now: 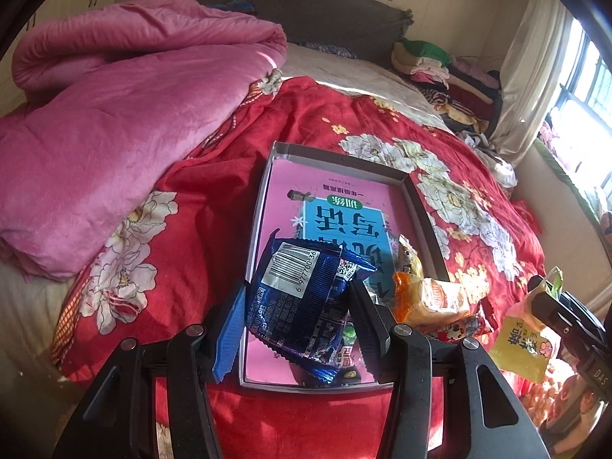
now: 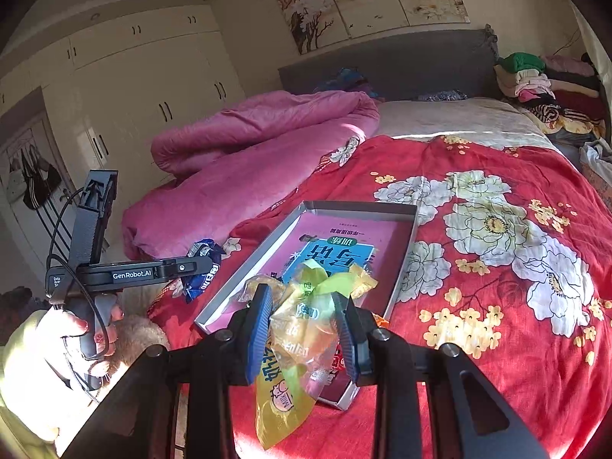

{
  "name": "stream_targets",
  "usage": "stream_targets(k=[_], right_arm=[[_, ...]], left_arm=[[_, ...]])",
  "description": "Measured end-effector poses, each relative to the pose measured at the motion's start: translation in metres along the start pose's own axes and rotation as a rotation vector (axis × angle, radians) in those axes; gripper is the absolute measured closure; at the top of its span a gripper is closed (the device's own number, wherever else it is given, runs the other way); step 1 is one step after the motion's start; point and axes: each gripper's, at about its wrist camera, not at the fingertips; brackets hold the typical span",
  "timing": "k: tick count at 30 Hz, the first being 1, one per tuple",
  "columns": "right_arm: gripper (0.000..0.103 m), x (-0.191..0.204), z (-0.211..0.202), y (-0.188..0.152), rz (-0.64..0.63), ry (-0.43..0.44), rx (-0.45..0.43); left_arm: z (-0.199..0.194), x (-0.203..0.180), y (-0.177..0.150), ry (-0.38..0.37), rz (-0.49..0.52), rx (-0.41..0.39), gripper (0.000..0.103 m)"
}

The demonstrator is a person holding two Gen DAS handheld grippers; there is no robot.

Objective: Organize snacks
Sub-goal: 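Carry the blue pack and yellow-green bag over the tray with both grippers, then lower both held packs into the tray and open both grippers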

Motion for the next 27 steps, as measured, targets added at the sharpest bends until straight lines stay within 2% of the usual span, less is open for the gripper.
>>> stream_targets(k=[18,27], right_arm=[[0.070,0.011,0.027,0.004,-0.034,-0.011,0.044],[0.070,0.022,0.050,0.003,-0.094,-0.023,0.077]], left_arm=[[0.033,0.006,-0.009,0.013,0.014,0.060,0.049],[0.041,0.004,-0.011,0.019,0.028,0.081,0.049]])
Point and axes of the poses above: each gripper's, at about its wrist camera, not at the fingertips, and z roughly the way its jaws point, x to its left, y to its top, and after that the axes turned 8 degrees about x, right-handed
